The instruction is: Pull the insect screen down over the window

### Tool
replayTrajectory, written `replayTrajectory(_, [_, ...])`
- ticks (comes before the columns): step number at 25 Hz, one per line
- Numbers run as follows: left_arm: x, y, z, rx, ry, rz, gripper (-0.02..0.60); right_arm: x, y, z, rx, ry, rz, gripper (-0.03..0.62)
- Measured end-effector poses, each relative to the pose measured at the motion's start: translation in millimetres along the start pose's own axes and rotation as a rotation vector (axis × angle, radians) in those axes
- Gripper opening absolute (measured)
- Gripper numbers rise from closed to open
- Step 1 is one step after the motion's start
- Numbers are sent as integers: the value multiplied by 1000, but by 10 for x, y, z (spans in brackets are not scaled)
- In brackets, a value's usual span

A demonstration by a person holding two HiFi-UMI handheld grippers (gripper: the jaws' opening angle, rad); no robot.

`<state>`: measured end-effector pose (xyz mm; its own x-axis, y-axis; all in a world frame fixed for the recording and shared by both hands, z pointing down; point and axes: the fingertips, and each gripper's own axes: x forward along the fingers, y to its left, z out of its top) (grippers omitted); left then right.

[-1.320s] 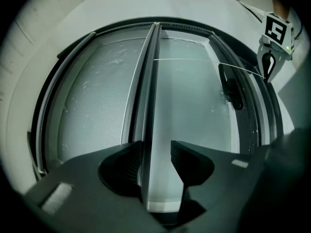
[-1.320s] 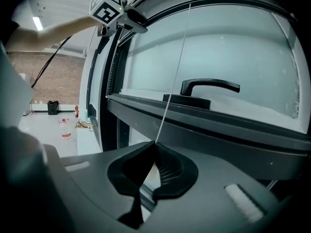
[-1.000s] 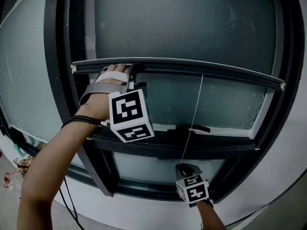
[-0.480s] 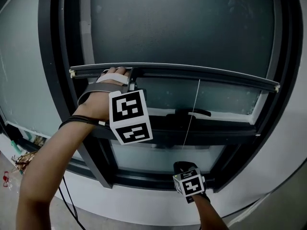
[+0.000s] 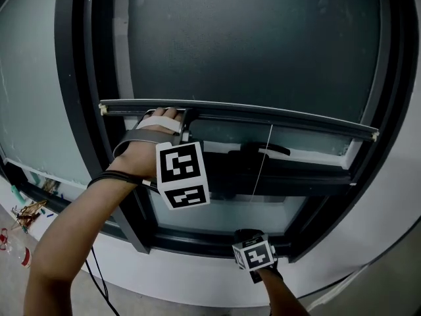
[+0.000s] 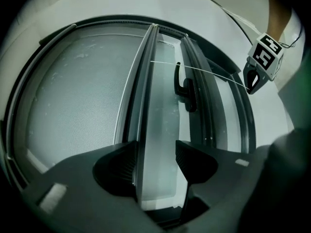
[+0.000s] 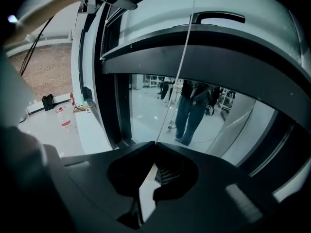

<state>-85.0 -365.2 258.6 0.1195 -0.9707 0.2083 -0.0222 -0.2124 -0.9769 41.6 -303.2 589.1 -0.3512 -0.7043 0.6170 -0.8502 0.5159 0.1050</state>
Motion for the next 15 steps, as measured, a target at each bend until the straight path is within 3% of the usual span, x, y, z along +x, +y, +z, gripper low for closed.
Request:
replayTrajectory(5, [37, -72, -5, -4, -3, -3, 288, 44, 50, -22, 0, 3, 14, 6])
replayTrajectory(15, [74, -143, -3, -10, 2, 39, 264, 105, 64, -128, 5, 35, 40, 6])
